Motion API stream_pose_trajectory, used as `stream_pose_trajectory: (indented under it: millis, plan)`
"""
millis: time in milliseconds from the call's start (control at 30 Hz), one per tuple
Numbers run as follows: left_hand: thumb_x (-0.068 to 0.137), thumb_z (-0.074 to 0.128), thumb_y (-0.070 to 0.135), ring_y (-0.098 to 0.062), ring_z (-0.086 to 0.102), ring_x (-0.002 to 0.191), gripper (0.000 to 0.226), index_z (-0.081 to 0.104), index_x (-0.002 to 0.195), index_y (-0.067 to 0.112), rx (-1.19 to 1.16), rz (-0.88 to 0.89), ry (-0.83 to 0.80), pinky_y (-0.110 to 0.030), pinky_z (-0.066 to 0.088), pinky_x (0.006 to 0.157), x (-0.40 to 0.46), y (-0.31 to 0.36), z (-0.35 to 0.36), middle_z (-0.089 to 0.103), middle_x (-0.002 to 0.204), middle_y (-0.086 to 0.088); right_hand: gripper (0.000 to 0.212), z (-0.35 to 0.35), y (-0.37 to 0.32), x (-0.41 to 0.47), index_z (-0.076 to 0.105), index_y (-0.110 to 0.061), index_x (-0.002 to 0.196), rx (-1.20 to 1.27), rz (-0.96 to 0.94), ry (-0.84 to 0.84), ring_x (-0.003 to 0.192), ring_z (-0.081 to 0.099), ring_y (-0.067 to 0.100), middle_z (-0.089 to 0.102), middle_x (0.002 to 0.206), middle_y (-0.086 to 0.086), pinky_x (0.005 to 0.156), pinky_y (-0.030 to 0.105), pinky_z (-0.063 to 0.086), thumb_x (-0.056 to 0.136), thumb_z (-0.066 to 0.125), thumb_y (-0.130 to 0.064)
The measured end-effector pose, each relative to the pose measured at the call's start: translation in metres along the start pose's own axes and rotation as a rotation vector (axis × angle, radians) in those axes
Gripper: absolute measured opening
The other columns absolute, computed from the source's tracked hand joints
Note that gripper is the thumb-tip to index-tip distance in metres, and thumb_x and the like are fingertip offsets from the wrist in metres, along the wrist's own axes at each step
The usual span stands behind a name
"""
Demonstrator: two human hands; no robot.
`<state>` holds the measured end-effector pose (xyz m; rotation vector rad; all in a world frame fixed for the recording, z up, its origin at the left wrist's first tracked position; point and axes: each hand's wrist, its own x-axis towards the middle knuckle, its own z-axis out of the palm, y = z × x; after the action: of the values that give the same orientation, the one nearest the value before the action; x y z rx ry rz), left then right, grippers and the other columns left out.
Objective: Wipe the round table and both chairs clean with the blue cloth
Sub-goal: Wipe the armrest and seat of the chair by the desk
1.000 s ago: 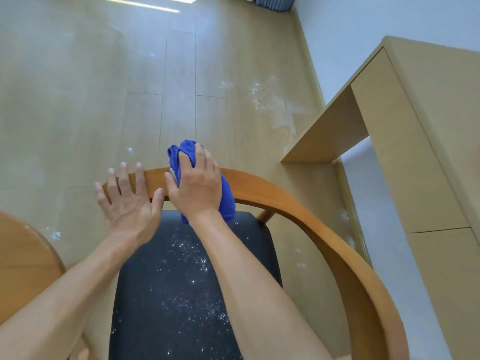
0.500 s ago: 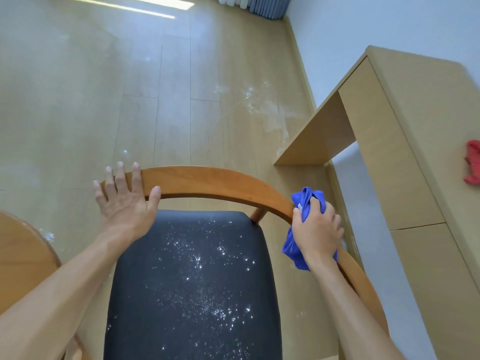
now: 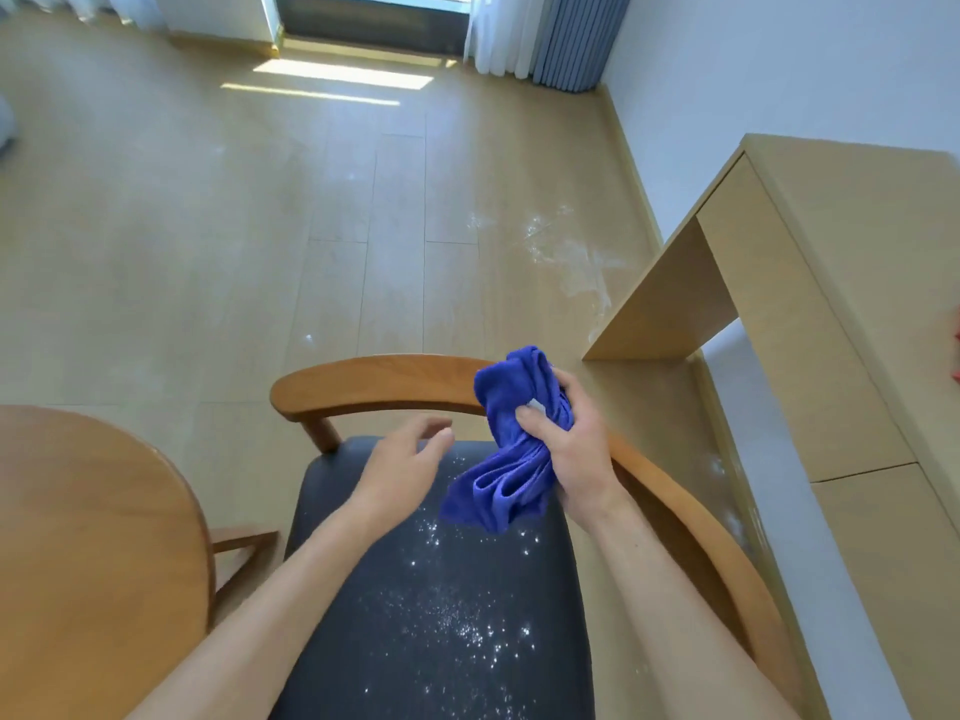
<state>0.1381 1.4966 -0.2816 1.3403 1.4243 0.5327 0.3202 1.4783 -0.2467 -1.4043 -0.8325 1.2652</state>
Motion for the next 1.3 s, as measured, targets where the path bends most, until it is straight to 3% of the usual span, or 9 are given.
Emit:
stream_pose_trajectory:
  millis: [133, 300, 400, 500, 633, 733, 900, 1100, 1300]
  plan:
    - [0.080, 0.060, 0.022, -0.011, 0.064, 0.108, 0.035, 0.062, 0.114, 0.018, -0.321, -0.014, -0.290, -0.033, 0.048, 0.098, -0.026, 0.029, 0.004, 0.070, 0.112, 0.004, 0.050, 0.011, 0.001, -0.036, 0.051, -0.017, 0.123, 0.548, 0.099, -0.072, 0.098, 0.063, 0.029, 0.063, 0.116, 0.013, 0.082, 0.039, 0.056, 0.076, 0.062, -0.002]
    - [0.078, 0.062, 0.021, -0.025, 0.062, 0.109, 0.037, 0.061, 0.114, 0.017, -0.290, 0.011, -0.356, -0.044, 0.048, 0.099, -0.044, 0.035, 0.002, 0.065, 0.117, -0.012, 0.069, 0.006, 0.000, -0.055, 0.040, -0.015, 0.141, 0.602, 0.117, -0.177, 0.111, 0.055, 0.039, 0.053, 0.132, 0.022, 0.098, 0.053, 0.042, 0.074, 0.054, -0.001]
    - [0.086, 0.057, 0.014, -0.030, 0.058, 0.114, 0.035, 0.061, 0.119, 0.023, -0.329, 0.032, -0.380, -0.043, 0.048, 0.099, -0.052, 0.032, 0.001, 0.060, 0.121, -0.020, 0.067, -0.009, -0.004, -0.062, 0.042, -0.008, 0.138, 0.500, 0.111, -0.307, 0.114, 0.051, 0.046, 0.051, 0.130, 0.027, 0.100, 0.060, 0.039, 0.073, 0.052, 0.004]
    - [0.092, 0.055, 0.015, -0.017, 0.061, 0.110, 0.039, 0.055, 0.126, 0.032, -0.406, 0.027, -0.432, -0.029, 0.052, 0.087, -0.059, 0.032, 0.001, 0.062, 0.122, -0.012, 0.069, -0.022, -0.009, -0.065, 0.044, -0.007, 0.136, 0.383, 0.102, -0.323, 0.113, 0.058, 0.036, 0.059, 0.127, 0.019, 0.090, 0.042, 0.052, 0.069, 0.053, 0.008]
    - [0.089, 0.056, 0.026, -0.021, 0.066, 0.093, 0.022, 0.052, 0.110, 0.021, -0.342, 0.027, -0.428, -0.043, 0.051, 0.089, -0.061, 0.036, 0.001, 0.070, 0.098, -0.002, 0.086, -0.044, -0.023, -0.063, 0.037, -0.026, 0.142, 0.119, 0.099, -0.392, 0.118, 0.058, 0.021, 0.058, 0.133, 0.005, 0.086, 0.026, 0.052, 0.067, 0.060, 0.009]
    - [0.092, 0.053, 0.026, -0.012, 0.060, 0.076, 0.010, 0.048, 0.101, 0.026, -0.094, 0.173, -0.402, -0.035, 0.049, 0.076, -0.059, 0.041, -0.005, 0.065, 0.082, 0.004, 0.096, -0.060, -0.041, -0.060, 0.029, -0.050, 0.141, -0.134, 0.135, -0.536, 0.123, 0.055, 0.012, 0.055, 0.136, -0.011, 0.091, 0.024, 0.050, 0.068, 0.075, -0.009]
    - [0.092, 0.052, 0.030, 0.001, 0.056, 0.068, 0.019, 0.039, 0.104, 0.038, 0.462, 0.437, -0.438, -0.014, 0.038, 0.058, -0.052, 0.053, -0.008, 0.057, 0.069, 0.015, 0.097, -0.047, -0.059, -0.053, 0.020, -0.058, 0.141, -0.890, -0.129, -0.571, 0.127, 0.037, -0.009, 0.040, 0.137, -0.034, 0.100, 0.018, 0.036, 0.062, 0.076, -0.047]
    - [0.075, 0.067, 0.049, -0.004, 0.061, 0.073, 0.039, 0.040, 0.101, 0.037, 0.514, 0.316, -0.478, -0.021, 0.049, 0.062, -0.052, 0.040, -0.013, 0.063, 0.080, 0.012, 0.041, -0.030, -0.038, -0.052, 0.058, -0.032, 0.117, -1.175, -0.196, -0.687, 0.092, 0.054, 0.005, 0.057, 0.099, -0.014, 0.084, 0.031, 0.047, 0.077, 0.066, -0.024]
    - [0.062, 0.071, 0.039, -0.002, 0.057, 0.066, 0.029, 0.047, 0.080, 0.036, 0.618, 0.131, -0.582, -0.022, 0.045, 0.056, -0.063, -0.023, -0.012, 0.060, 0.073, 0.015, 0.023, -0.040, 0.014, -0.068, 0.051, -0.032, 0.099, -1.106, -0.099, -0.675, 0.088, 0.054, 0.004, 0.053, 0.099, -0.015, 0.077, 0.026, 0.048, 0.079, 0.059, -0.023]
